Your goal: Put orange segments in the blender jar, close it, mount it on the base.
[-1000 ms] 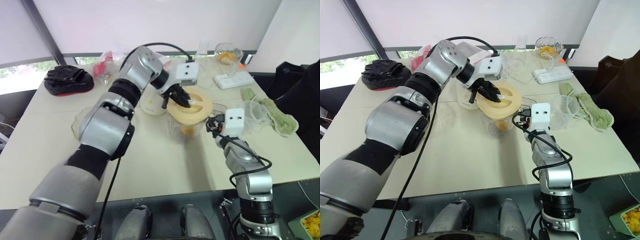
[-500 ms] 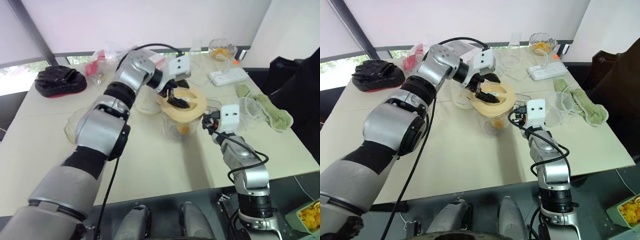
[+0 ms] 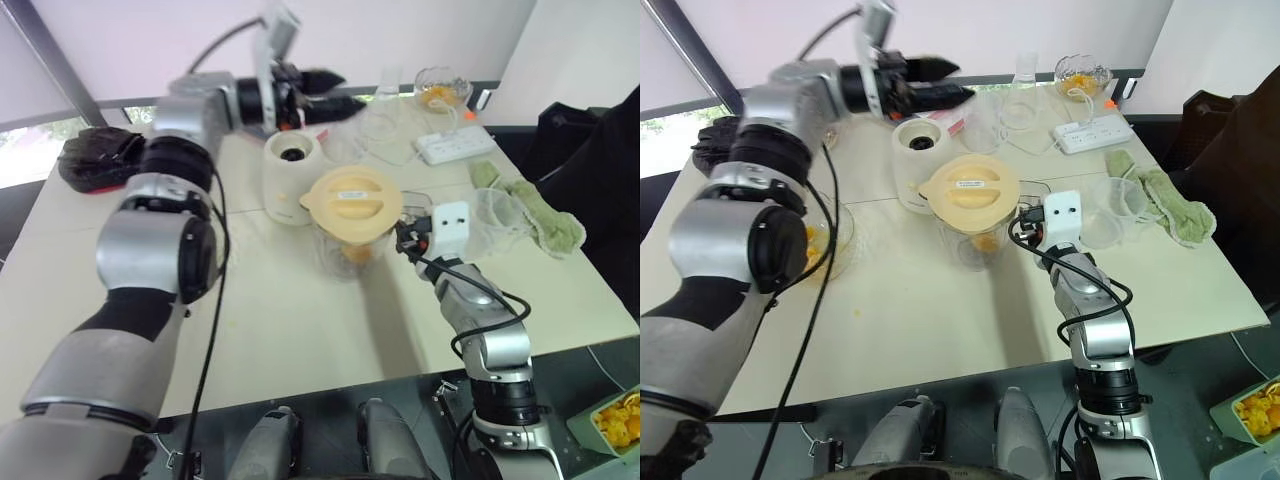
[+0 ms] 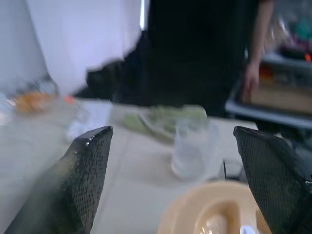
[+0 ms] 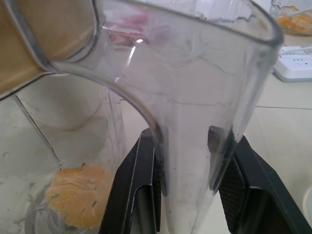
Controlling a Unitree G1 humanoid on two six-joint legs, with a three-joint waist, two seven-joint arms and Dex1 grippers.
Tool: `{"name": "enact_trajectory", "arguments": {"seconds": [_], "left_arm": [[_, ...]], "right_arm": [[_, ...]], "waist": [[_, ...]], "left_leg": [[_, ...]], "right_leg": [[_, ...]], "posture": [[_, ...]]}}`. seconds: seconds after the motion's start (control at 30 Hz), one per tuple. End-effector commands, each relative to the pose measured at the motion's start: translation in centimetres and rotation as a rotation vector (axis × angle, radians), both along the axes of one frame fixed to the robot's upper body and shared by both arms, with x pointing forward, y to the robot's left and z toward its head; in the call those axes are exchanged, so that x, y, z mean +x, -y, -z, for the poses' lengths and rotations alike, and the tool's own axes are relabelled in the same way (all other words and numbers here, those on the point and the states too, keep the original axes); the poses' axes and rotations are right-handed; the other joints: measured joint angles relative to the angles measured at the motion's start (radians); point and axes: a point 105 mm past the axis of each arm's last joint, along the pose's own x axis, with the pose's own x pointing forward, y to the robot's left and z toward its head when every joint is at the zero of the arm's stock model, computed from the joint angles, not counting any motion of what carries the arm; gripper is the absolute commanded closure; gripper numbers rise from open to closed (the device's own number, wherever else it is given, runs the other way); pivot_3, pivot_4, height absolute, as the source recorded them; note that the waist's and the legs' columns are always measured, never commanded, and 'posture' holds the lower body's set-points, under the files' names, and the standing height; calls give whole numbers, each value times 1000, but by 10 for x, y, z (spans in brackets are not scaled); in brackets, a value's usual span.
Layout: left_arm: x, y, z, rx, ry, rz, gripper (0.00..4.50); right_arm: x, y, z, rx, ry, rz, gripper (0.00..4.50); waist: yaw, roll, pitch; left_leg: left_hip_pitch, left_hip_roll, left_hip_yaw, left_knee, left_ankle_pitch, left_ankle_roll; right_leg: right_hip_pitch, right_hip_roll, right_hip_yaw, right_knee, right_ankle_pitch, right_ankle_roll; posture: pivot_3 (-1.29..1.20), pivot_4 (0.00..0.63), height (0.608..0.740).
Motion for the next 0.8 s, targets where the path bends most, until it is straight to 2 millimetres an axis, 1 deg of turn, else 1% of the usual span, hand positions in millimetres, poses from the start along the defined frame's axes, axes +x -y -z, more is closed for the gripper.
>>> {"name": "enact_trajectory", "arguments": {"seconds": [0.03, 0.07, 0.13, 0.17, 0.23, 0.3, 0.33, 0.37, 0.4, 0.47, 0.57, 0.6, 0.67, 0.7, 0.73, 0.77, 0.8], "left_arm": [[-21, -26, -8, -77, 63, 9, 387], [-28, -31, -4, -79, 58, 2, 387], [-47, -47, 17, -70, 40, -32, 387], [-55, -51, 25, -66, 27, -44, 387], [-76, -59, 56, -20, -13, -69, 387], [-95, -67, 94, 67, -60, -114, 387], [-102, -70, 108, 99, -77, -134, 387], [-111, -76, 126, 114, -119, -179, 387], [-117, -79, 137, 119, -146, -211, 387], [-124, -83, 151, 104, -187, -272, 387], [-128, -87, 163, 103, -196, -354, 387], [-127, -90, 168, 82, -194, -408, 387], [-121, -93, 174, 40, -174, -505, 387], [-119, -94, 175, 23, -160, -544, 387], [-117, -94, 175, 12, -150, -565, 387], [-114, -93, 176, -13, -139, -604, 387], [-112, -92, 176, -29, -133, -626, 387]], "right_arm": [[3, -2, -32, 10, 123, -30, 3555], [4, 0, -34, 10, 124, -30, 3555], [7, 2, -39, 12, 134, -28, 3555], [9, 4, -41, 14, 137, -26, 3555], [13, 8, -50, 23, 151, -24, 3555], [18, 12, -63, 42, 172, -16, 3555], [21, 13, -68, 51, 180, -13, 3555], [24, 13, -82, 68, 198, -15, 3555], [27, 14, -91, 79, 210, -16, 3555], [31, 15, -107, 91, 227, -23, 3555], [35, 16, -127, 95, 243, -27, 3555], [39, 15, -143, 89, 253, -25, 3555], [45, 15, -166, 79, 261, -20, 3555], [48, 14, -174, 76, 260, -19, 3555], [49, 14, -178, 75, 257, -18, 3555], [53, 12, -192, 74, 265, -22, 3555], [55, 10, -200, 73, 271, -26, 3555]], "waist": [[-4, 0, 0], [-6, 1, 0], [-8, 1, 0], [-10, 1, 0], [-9, 1, 0], [-10, 2, 1], [-7, 2, 1], [-5, 2, 1], [-4, 3, 2], [6, 2, 2], [24, 2, 2], [27, 3, 2], [26, 4, 2], [27, 3, 2], [28, 3, 2], [28, 3, 2], [26, 4, 2]], "left_leg": [[0, 0, 0, 0, 0, 0], [0, 0, 0, 0, 0, 0], [0, 0, 0, -1, 0, -1], [0, 0, 0, 0, 0, -1], [-1, 0, 1, -1, 0, -1], [-1, 0, 1, -1, 0, -1], [0, 0, 2, -2, 0, -1], [1, 0, 3, -2, 0, -1], [1, 0, 2, -2, 1, -2], [2, 0, 3, -2, 1, -2], [2, 0, 2, -2, 1, -3], [2, 0, 2, -2, 1, -3], [3, 0, 3, -2, 1, -3], [2, 0, 4, -2, 1, -3], [2, 0, 4, -1, 1, -3], [2, 0, 3, -2, 1, -3], [2, 1, 2, -1, 1, -3]], "right_leg": [[0, 0, 0, 0, 0, 0], [0, 0, 1, 1, 0, 0], [0, 0, 1, 1, 0, 0], [-1, 0, 2, 1, 0, 0], [-2, 0, 4, 0, 0, -1], [-3, 0, 5, 0, 1, -1], [-3, 0, 6, 0, 1, -1], [-3, 0, 8, 0, 1, -1], [-3, 1, 8, 0, 1, -2], [-2, 1, 9, 0, 1, -2], [-1, 1, 8, 0, 2, -4], [-1, 1, 7, -1, 2, -4], [-1, 0, 7, -1, 3, -4], [-1, 0, 7, -1, 3, -4], [-1, 0, 7, -1, 3, -4], [-1, 0, 7, -1, 3, -4], [-1, 0, 6, -1, 3, -4]], "posture": [[0, 150, 740], [0, 150, 740], [0, 150, 740], [0, 150, 740], [0, 150, 740], [0, 150, 740], [0, 150, 740], [0, 150, 740], [0, 150, 740], [0, 150, 740], [0, 150, 740], [0, 150, 740], [0, 150, 740], [0, 150, 740], [0, 150, 740], [0, 150, 740], [0, 150, 740]]}}
